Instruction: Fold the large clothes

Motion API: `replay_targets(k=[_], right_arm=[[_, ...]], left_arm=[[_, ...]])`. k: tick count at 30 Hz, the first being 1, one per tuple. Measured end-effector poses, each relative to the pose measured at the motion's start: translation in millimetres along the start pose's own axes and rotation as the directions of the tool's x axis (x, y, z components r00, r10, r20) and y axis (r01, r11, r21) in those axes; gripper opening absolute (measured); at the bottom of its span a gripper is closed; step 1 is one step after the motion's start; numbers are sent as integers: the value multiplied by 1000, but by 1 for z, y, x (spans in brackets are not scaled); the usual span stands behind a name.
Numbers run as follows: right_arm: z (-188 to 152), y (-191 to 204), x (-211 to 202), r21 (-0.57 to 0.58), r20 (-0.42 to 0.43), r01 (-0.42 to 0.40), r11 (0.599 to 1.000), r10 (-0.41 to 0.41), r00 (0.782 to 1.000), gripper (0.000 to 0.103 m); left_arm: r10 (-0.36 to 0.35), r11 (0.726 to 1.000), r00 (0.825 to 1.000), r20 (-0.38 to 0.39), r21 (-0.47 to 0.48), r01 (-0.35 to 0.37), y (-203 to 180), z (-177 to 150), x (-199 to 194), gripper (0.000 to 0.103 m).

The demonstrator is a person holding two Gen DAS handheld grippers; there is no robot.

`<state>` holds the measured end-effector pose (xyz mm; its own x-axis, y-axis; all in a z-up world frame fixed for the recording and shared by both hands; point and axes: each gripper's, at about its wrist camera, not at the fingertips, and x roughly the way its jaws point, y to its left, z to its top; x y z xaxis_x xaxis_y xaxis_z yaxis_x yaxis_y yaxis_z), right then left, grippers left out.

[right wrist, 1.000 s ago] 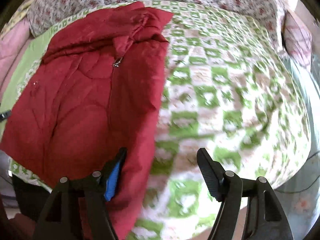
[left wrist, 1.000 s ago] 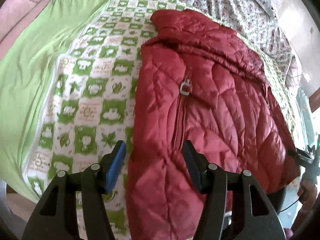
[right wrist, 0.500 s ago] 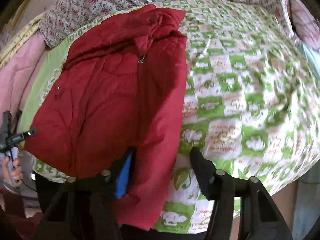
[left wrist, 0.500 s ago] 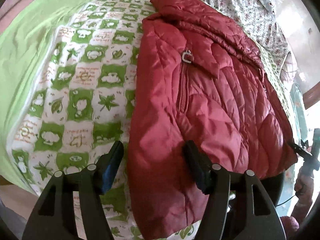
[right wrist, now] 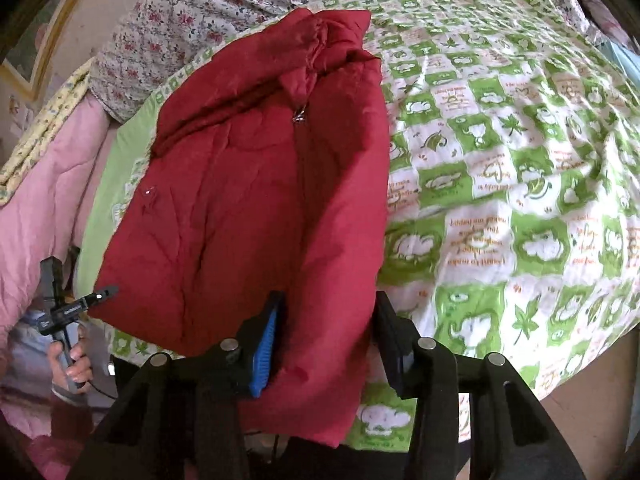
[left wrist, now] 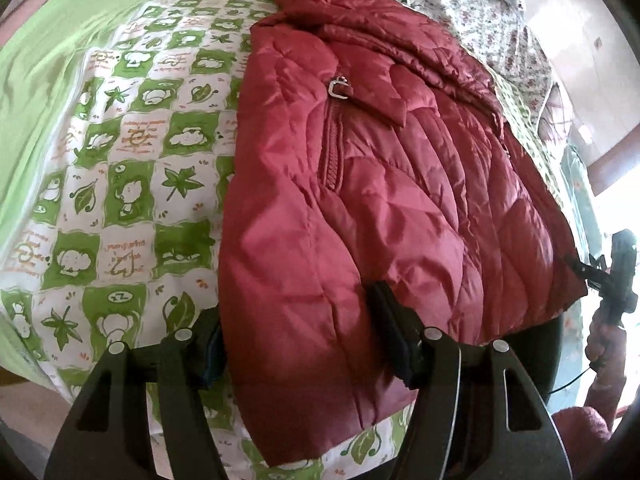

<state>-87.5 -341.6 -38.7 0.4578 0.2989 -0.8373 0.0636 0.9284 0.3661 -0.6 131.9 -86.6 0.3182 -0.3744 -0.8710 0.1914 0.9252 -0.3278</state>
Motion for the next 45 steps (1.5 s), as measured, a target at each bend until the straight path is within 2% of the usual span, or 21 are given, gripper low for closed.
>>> replay_targets(k=[2, 3, 6, 7, 8, 11, 17, 20, 25, 27, 34, 41, 45], right_arm=[[-4, 0, -1, -10, -3, -12, 1000, 12, 1000, 45], [-5, 1, 0, -23, -4, -14, 1000, 14, 1000, 39], [-5, 0, 3, -29, -2, -37, 999, 37, 999, 27], [-5, -2, 1, -22, 7, -61, 998, 61, 998, 23], [-5, -4, -1, -19, 15, -79, 997, 79, 997, 22], [-3, -9, -8, -1, 56, -156, 988, 156, 986, 19], [3, -16, -18, 40, 126, -287, 957, 280, 952, 17], [13, -19, -26, 49, 180, -353, 934, 339, 923, 16], [35, -13, -40, 24, 250, -395, 918, 378, 892, 16], [45, -10, -45, 14, 275, -400, 917, 381, 883, 16], [91, -10, -50, 13, 343, -403, 915, 375, 861, 15], [139, -15, -47, 40, 408, -400, 916, 351, 843, 15], [171, -17, -40, 53, 434, -375, 926, 316, 844, 15]], left_arm=[[-2, 1000, 1000, 6, 8, 2, -2, -1, 0, 63], [-1, 1000, 1000, 11, 15, 0, -3, -2, 0, 63], [-7, 999, 1000, 30, 49, 6, -9, -3, -2, 42], [-26, 998, 999, 35, 55, 24, -11, -3, -4, 31], [-48, 997, 998, 40, 56, 46, -12, -4, -6, 25], [-66, 996, 995, 73, 59, 61, -14, -3, -12, 19], [-103, 994, 982, 155, 56, 95, -22, 4, -34, 16], [-122, 992, 973, 197, 61, 112, -28, 12, -46, 16], [-149, 988, 946, 287, 74, 133, -38, 40, -68, 16], [-155, 987, 935, 320, 81, 136, -42, 53, -75, 16], [-136, 990, 914, 383, 94, 108, -50, 99, -84, 16], [-117, 992, 899, 422, 91, 86, -56, 157, -87, 16], [-103, 995, 896, 433, 47, 92, -54, 195, -80, 16]])
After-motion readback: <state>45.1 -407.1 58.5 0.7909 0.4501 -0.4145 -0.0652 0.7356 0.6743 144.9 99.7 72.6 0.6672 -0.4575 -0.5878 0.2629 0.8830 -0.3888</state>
